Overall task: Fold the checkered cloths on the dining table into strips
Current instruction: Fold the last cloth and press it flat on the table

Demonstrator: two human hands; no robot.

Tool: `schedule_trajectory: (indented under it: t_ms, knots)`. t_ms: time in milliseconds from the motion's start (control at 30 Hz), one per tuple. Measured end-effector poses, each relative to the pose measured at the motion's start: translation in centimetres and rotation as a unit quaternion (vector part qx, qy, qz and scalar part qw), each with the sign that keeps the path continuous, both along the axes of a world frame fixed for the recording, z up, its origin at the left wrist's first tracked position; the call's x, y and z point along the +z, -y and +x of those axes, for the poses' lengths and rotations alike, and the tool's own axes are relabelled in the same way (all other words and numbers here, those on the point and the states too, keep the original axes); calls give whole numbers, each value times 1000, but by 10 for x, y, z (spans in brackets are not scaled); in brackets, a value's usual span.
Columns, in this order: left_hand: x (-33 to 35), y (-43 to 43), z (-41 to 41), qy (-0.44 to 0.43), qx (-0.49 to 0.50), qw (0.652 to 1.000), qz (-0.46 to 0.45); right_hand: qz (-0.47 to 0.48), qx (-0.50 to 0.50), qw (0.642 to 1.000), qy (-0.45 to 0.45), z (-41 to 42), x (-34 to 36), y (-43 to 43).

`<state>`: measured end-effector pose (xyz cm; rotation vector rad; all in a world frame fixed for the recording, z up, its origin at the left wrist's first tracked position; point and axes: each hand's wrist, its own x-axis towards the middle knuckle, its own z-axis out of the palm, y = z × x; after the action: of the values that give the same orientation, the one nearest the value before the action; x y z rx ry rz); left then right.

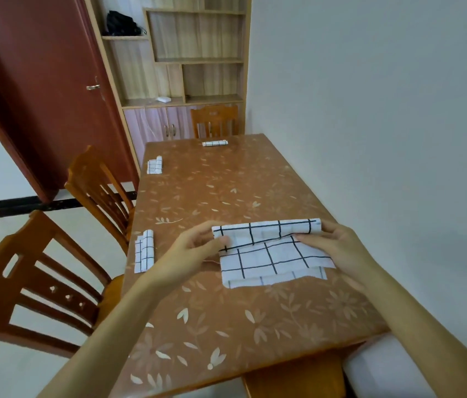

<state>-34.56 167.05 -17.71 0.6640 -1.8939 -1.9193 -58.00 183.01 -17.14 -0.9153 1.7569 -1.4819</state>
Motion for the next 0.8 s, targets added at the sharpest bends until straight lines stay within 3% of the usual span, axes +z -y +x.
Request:
schedule_trajectory:
  t_ms: [133,267,400,567,800]
  knots:
    - [-11,7,-15,-7,46,984,173,19,7,1000,5,-14,-12,-5]
    - [-34,11,-28,15,63,992,110,40,28,993,103,-28,-32,-5]
    - [-66,11,-44,71,92,993,-34,50,33,969,239,-47,-60,-7]
    - [-123,1,-72,121,111,979,-116,160,54,985,32,-64,-110,-8]
    - [-213,-19,-101,242,55,969,-9,246,44,968,30,-95,-212,-16]
